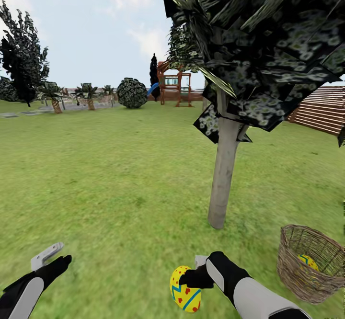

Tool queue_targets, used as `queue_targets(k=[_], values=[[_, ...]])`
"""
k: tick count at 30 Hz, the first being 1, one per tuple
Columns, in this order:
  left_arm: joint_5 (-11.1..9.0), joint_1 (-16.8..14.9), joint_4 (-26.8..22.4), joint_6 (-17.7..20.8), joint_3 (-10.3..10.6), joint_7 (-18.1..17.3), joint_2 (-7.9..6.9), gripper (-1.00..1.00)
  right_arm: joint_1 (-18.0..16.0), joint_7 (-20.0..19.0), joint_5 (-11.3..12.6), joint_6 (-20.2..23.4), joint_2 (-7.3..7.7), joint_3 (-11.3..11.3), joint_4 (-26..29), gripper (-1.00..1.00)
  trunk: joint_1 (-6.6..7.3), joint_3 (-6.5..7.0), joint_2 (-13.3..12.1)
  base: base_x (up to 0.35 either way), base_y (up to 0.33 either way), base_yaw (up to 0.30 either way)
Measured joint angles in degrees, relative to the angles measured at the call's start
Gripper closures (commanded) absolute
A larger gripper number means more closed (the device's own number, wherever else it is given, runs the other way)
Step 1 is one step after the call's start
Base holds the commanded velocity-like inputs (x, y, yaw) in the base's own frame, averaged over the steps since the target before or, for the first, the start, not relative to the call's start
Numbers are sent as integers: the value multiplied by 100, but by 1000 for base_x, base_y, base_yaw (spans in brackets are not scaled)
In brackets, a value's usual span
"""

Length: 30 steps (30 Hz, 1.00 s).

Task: Take the three Easter eggs out of the wicker basket on the lawn in the garden, then place them on the lawn next to a single tree (choose any tree) so that all three eggs are next to the same tree and none are left in the basket.

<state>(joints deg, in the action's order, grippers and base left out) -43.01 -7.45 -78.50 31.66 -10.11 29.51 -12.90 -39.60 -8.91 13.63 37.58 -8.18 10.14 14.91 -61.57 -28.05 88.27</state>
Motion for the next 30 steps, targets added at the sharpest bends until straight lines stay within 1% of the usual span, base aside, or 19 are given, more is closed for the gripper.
queue_targets(k=[10, 19, 25, 30], values=[[-2, 1, 0, -3, -4, 0, 0, -100, 0, -5, -1, -24, -10, 5, -1, 100, 0, 0, 0, 213, 281, -200], [-16, 2, -2, -3, -10, 0, -1, -100, 0, -4, -6, -44, -10, 16, 5, 100, -1, 0, 0, 118, 314, -26], [10, 2, 1, -3, -10, 0, 4, -100, 1, -5, -3, -46, -20, 20, 3, 100, 0, 0, 0, 131, 308, -5], [52, 0, 8, -127, -6, 1, 1, -100, -1, -10, -2, -48, -13, 14, 0, 100, 0, 0, 0, 209, 256, -199]])
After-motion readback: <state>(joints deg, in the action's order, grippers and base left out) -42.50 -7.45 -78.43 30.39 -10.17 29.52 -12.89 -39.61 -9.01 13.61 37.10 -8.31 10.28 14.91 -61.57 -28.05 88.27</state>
